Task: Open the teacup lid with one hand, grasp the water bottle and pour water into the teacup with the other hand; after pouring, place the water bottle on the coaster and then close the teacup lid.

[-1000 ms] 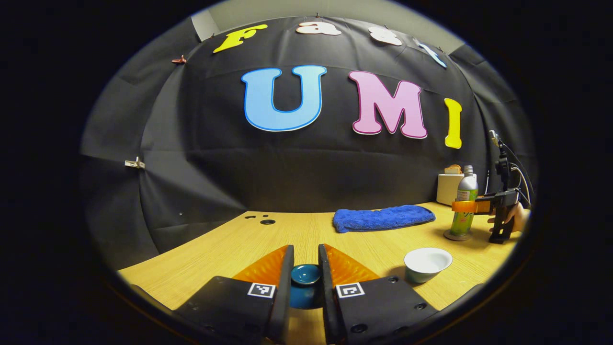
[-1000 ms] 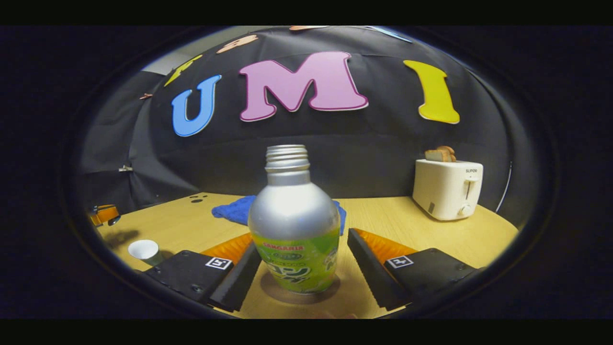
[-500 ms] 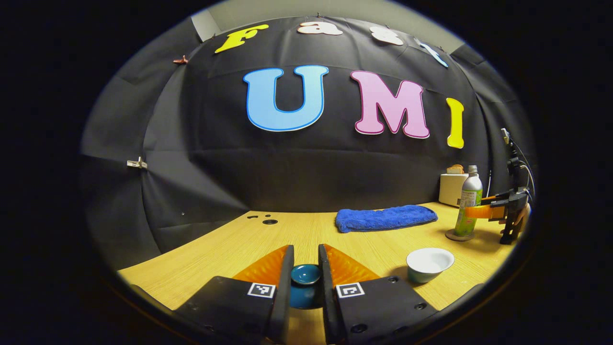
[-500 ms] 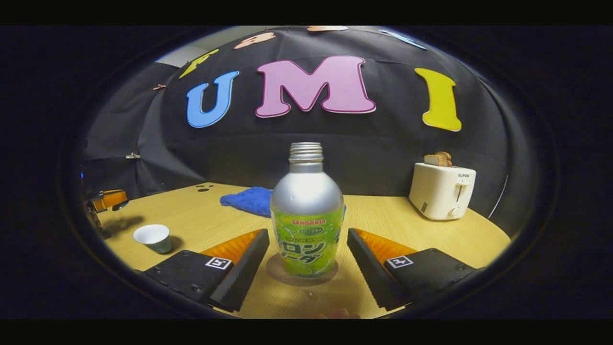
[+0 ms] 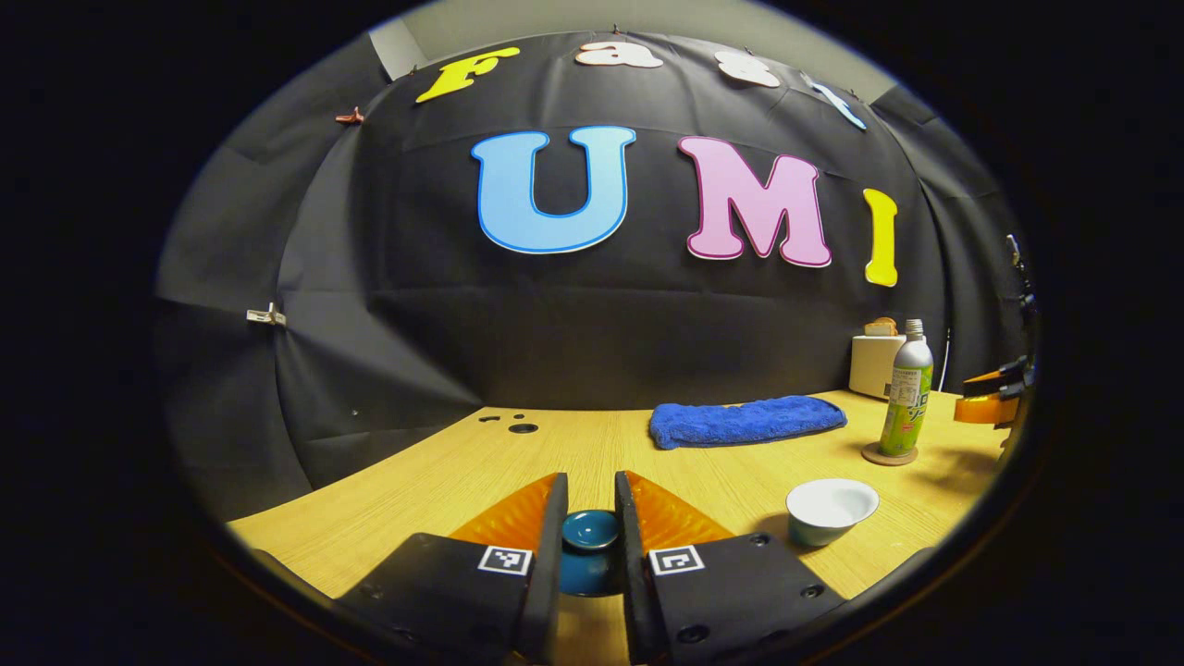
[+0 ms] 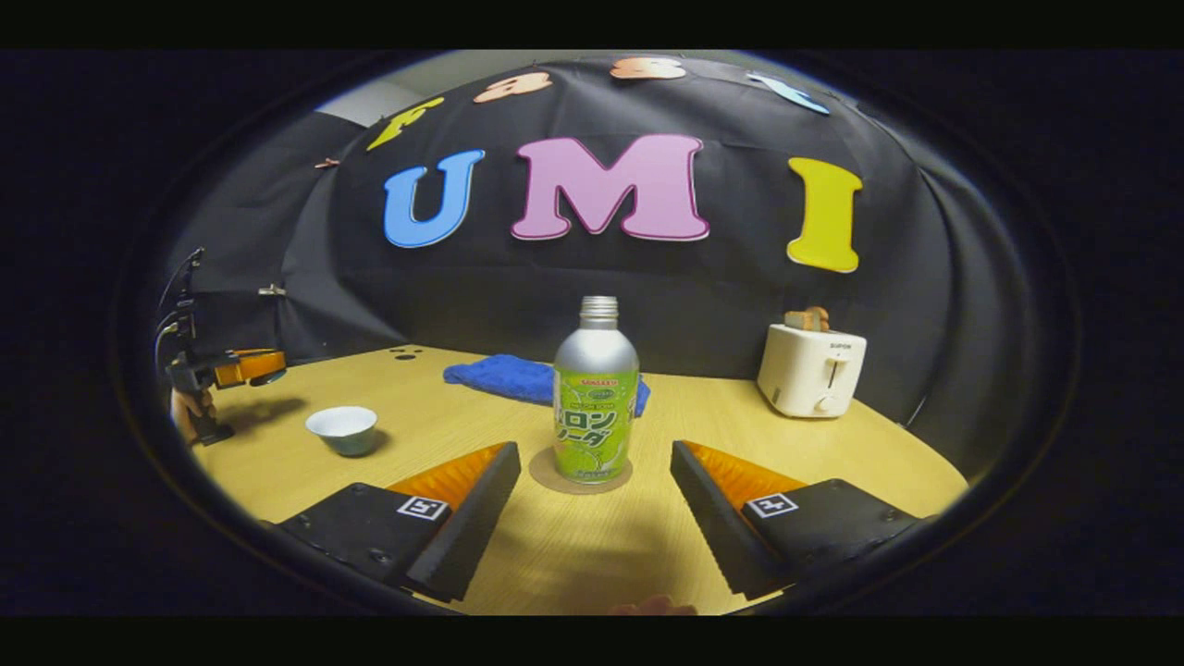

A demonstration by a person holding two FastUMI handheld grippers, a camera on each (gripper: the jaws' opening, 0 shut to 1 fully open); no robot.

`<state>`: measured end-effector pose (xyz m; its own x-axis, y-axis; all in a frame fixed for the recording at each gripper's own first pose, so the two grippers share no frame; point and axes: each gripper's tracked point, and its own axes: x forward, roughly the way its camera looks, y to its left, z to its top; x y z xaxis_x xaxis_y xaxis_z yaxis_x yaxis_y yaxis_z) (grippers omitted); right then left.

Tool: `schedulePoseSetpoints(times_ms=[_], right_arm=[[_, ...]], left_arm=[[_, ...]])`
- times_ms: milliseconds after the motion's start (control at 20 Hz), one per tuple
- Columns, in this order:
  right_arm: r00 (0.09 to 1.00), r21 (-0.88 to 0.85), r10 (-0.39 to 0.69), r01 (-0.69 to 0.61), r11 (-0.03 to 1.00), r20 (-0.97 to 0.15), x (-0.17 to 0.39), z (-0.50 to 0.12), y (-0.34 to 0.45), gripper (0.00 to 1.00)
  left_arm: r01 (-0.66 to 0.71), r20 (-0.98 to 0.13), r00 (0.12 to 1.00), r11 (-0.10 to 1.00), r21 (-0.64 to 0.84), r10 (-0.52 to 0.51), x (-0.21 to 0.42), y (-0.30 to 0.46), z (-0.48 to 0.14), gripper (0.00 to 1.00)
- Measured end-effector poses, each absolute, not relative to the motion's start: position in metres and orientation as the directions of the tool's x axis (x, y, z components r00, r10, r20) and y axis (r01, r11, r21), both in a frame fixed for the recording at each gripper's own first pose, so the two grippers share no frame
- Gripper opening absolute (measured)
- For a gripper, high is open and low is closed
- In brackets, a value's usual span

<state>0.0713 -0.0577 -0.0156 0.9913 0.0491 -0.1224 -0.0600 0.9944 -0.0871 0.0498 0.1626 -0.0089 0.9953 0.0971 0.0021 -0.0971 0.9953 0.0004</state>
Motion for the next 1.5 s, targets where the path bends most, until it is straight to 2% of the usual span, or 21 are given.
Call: schedulePoseSetpoints(times_ms=[150, 200, 300, 500, 700, 950, 1250, 1500], right_arm=[[0.988, -0.033, 0.072, -0.077, 0.996, -0.134, 0.054, -0.027, -0.052, 0.98], [0.991, -0.002, 0.078, -0.079, 0.997, -0.106, 0.050, -0.021, -0.051, 0.98], [0.994, 0.041, 0.054, -0.051, 0.998, -0.096, 0.050, -0.019, -0.059, 0.96], [0.996, 0.088, 0.037, -0.029, 0.996, -0.084, 0.052, -0.016, -0.067, 1.00], [1.000, -0.021, 0.013, -0.013, 1.000, -0.005, 0.049, -0.004, -0.065, 1.00], [1.000, -0.008, 0.008, -0.008, 1.000, -0.002, 0.049, -0.006, -0.061, 0.98], [1.000, -0.008, 0.007, -0.007, 1.000, -0.004, 0.048, -0.006, -0.061, 0.98], [1.000, -0.009, 0.008, -0.008, 1.000, -0.004, 0.047, -0.006, -0.061, 0.98]], left_arm=[[-0.091, 0.005, 0.996, 0.996, 0.002, 0.091, 0.046, 0.159, -0.008, 0.32], [-0.074, 0.006, 0.997, 0.997, 0.003, 0.074, 0.046, 0.154, -0.008, 0.32], [-0.054, 0.002, 0.999, 0.999, 0.005, 0.054, 0.047, 0.151, -0.009, 0.32], [-0.056, 0.004, 0.998, 0.998, 0.000, 0.056, 0.043, 0.144, -0.009, 0.34], [0.015, 0.004, 1.000, 1.000, -0.013, -0.015, 0.042, 0.107, -0.007, 0.32], [0.114, 0.009, 0.993, 0.992, -0.062, -0.114, 0.053, 0.055, 0.003, 0.32], [0.190, -0.017, 0.982, 0.982, 0.022, -0.189, 0.069, 0.009, -0.002, 0.34], [0.199, -0.034, 0.980, 0.976, 0.084, -0.197, 0.080, -0.009, -0.007, 0.32]])
